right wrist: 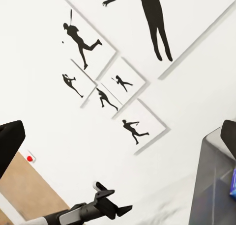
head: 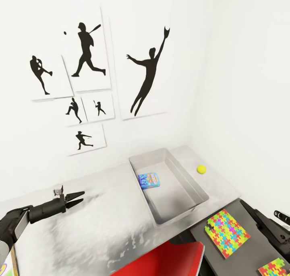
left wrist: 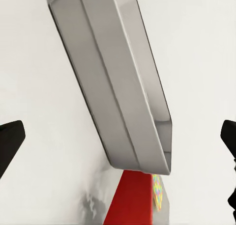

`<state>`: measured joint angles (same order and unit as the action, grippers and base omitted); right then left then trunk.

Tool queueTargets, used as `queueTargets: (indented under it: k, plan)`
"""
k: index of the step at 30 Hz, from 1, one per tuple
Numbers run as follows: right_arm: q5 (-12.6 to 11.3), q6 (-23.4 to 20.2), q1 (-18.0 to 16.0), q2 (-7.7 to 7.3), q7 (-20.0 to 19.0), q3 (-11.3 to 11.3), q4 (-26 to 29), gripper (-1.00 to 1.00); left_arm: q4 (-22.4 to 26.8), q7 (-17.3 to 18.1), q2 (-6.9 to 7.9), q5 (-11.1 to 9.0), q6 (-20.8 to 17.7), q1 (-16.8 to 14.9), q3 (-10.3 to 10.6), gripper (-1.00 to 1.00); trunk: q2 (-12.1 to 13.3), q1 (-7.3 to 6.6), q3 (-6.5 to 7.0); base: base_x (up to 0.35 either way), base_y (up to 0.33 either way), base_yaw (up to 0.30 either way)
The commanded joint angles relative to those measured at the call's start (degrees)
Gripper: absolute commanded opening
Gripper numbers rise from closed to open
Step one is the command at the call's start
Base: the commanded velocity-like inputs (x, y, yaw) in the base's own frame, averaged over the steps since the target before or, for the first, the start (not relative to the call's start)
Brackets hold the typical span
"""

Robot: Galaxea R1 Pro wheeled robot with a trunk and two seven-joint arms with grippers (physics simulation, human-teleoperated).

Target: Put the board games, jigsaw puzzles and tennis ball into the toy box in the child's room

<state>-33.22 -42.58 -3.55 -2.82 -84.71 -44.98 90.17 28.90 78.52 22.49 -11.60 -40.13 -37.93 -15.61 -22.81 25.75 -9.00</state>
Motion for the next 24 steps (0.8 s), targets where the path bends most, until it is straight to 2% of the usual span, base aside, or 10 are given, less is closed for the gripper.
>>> queueTargets:
  k: [1, 8, 24]
  plan:
    - [0.0, -0.6, -0.1, 0.04, -0.1, 0.0, 0.0, 1.00, 0.0, 0.2, -0.05, 0.0, -0.5, 0.0, 0.2, 1.00, -0.1, 0.04, -0.02, 0.000, 0.000, 0.000]
    - [0.1, -0.5, -0.1, 0.24, 0.4, 0.3, 0.0, 1.00, 0.0, 0.4, -0.34, 0.2, -0.1, 0.1, 1.8, 1.00, -0.1, 0.04, 0.63, 0.000, 0.000, 0.000]
    - [0.6, -0.5, -0.1, 0.67, 1.7, 1.1, 0.0, 1.00, 0.0, 0.0, -0.77, 0.5, 0.0, 0.1, 2.3, 1.00, -0.1, 0.04, 2.11, 0.000, 0.000, 0.000]
